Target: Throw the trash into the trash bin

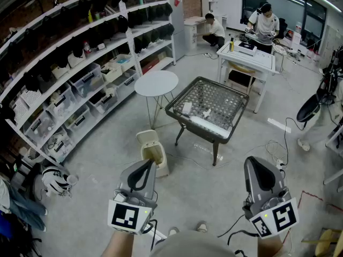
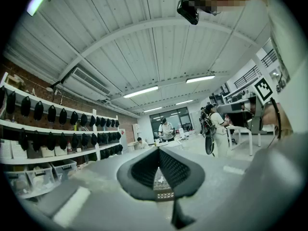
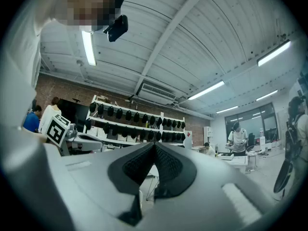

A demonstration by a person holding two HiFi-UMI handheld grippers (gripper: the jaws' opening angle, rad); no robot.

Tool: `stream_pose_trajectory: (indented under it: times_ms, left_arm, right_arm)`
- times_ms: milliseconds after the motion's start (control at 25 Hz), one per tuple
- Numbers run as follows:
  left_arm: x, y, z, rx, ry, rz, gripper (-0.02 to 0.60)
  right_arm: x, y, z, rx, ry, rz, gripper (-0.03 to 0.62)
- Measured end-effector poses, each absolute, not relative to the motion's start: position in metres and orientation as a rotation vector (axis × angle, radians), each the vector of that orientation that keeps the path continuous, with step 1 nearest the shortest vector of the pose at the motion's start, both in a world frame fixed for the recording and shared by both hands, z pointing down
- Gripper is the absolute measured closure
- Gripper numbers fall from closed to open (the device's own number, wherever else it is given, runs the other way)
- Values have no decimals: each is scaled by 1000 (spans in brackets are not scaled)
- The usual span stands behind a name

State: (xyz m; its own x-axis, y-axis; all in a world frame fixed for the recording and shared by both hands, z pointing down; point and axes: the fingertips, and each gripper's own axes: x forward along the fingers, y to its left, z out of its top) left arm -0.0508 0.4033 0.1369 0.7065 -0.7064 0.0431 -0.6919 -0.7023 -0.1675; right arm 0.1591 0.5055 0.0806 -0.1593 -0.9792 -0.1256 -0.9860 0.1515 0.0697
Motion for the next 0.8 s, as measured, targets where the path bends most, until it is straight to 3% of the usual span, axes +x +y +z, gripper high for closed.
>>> stream_pose_trajectory:
  times_ms: [760,800]
  left_arm:
    - [-11,411,141,-2757,1123,-210,579]
    - [-8,411,142,-2770,1129,-205,580]
  right_arm:
    - [198,519,98,-2039,2326,131,591]
    - [202,520,96,-2031,2313,135,563]
